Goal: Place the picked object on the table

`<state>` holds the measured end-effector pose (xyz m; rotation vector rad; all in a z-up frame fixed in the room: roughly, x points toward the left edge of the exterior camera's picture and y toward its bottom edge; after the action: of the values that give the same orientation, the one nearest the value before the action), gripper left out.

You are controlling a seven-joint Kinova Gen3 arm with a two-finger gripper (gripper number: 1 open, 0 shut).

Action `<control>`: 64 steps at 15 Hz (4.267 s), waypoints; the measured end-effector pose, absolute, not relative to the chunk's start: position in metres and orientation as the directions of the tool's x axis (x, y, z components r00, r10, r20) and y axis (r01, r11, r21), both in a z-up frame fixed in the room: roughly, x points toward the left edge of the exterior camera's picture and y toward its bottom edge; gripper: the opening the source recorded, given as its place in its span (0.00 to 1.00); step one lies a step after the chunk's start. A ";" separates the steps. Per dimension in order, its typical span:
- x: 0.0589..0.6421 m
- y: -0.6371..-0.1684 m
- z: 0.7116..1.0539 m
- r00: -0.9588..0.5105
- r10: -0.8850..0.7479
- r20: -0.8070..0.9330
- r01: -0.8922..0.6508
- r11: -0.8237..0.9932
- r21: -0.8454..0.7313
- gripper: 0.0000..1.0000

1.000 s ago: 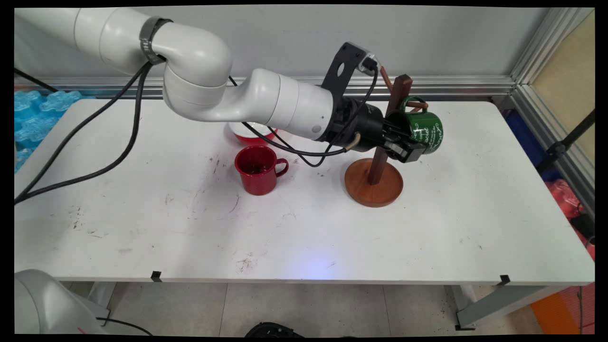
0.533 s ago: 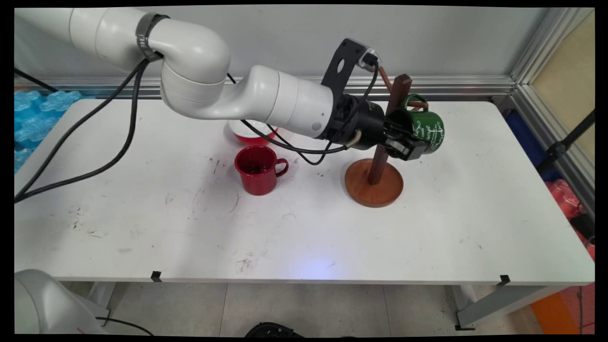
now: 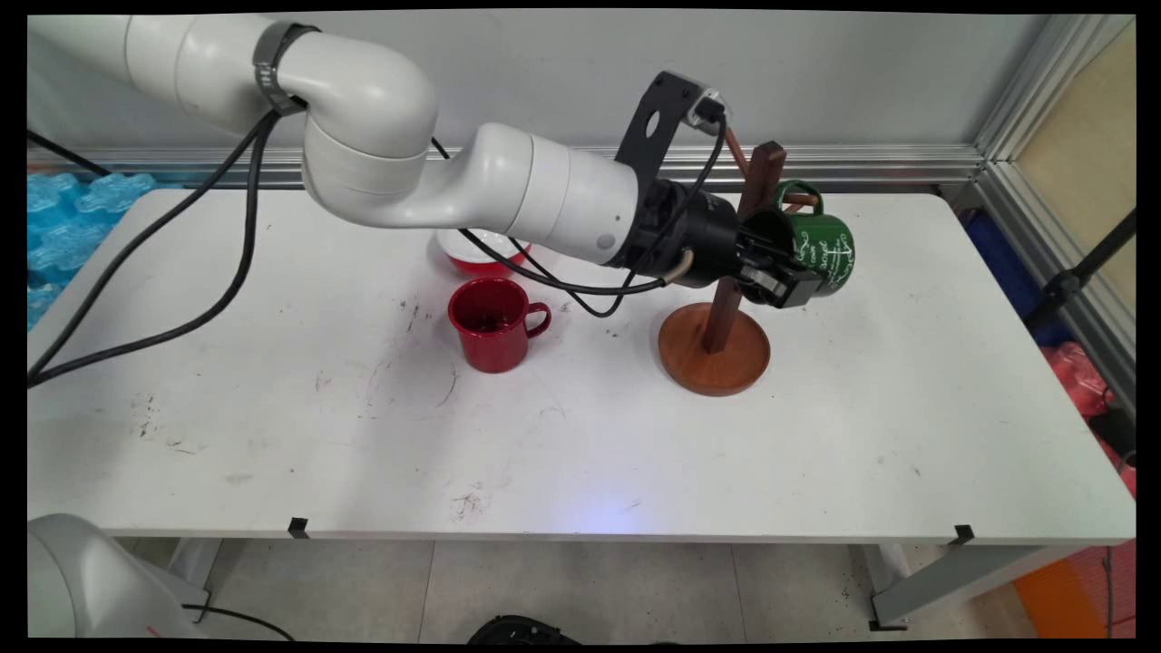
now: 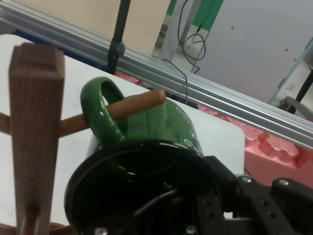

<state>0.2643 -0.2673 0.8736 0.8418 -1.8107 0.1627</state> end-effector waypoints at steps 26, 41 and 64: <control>0.245 -0.248 0.882 -0.147 -0.487 0.861 -0.575 0.751 0.326 0.00; 0.237 -0.244 0.887 -0.140 -0.493 0.859 -0.558 0.756 0.343 0.00; 0.262 -0.242 0.901 -0.229 -0.481 0.846 -0.549 0.781 0.296 0.00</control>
<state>0.2618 -0.2418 0.9008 0.7865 -1.8721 0.0772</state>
